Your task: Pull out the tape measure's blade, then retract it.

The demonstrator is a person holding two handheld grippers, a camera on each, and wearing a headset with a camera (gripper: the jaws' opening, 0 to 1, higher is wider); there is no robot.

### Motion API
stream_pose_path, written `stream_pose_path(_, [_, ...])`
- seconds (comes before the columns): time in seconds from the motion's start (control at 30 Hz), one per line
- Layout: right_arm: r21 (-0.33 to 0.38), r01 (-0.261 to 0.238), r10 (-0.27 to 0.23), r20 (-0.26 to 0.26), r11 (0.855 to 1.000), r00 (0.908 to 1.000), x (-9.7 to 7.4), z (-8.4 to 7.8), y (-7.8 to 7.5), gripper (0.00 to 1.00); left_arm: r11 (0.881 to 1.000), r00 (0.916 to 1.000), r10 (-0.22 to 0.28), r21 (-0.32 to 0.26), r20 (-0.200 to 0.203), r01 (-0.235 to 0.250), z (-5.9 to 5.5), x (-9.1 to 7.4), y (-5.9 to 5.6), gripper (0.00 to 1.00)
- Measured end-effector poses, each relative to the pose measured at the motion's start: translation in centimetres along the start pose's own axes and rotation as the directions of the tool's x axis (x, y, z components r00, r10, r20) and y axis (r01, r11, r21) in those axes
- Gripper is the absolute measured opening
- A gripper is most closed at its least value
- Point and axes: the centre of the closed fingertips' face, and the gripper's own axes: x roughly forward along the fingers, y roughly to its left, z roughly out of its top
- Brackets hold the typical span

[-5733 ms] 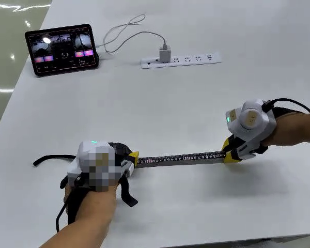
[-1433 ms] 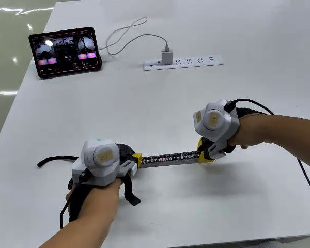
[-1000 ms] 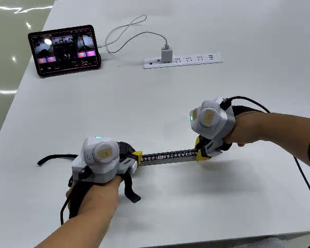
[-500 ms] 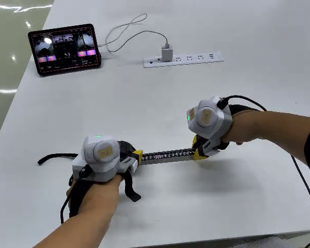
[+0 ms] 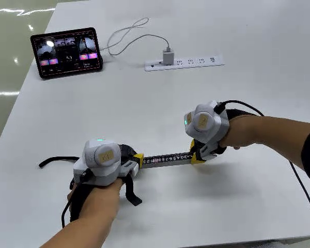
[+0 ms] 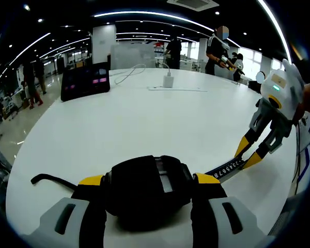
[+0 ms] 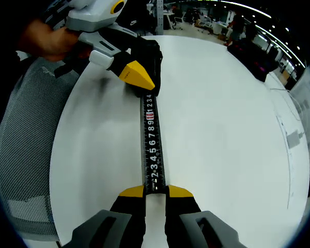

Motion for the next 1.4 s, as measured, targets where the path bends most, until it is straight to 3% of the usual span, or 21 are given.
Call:
stream_pose_path(0.8, [0.046,-0.018,0.018,0.001,0.999,0.9998,0.3,1.1,0.1,0.09,1.000,1.0000,0.003,0.001,0.002,-0.003,0.0,-0.1,-0.1,0.62])
stream_pose_path(1.4, [0.019,0.005,-0.004,-0.006,1.000,1.0000,0.7,1.7,0.3,0.10,1.000,1.0000,0.003,0.000,0.003,-0.003,0.0,0.0,0.0,0.62])
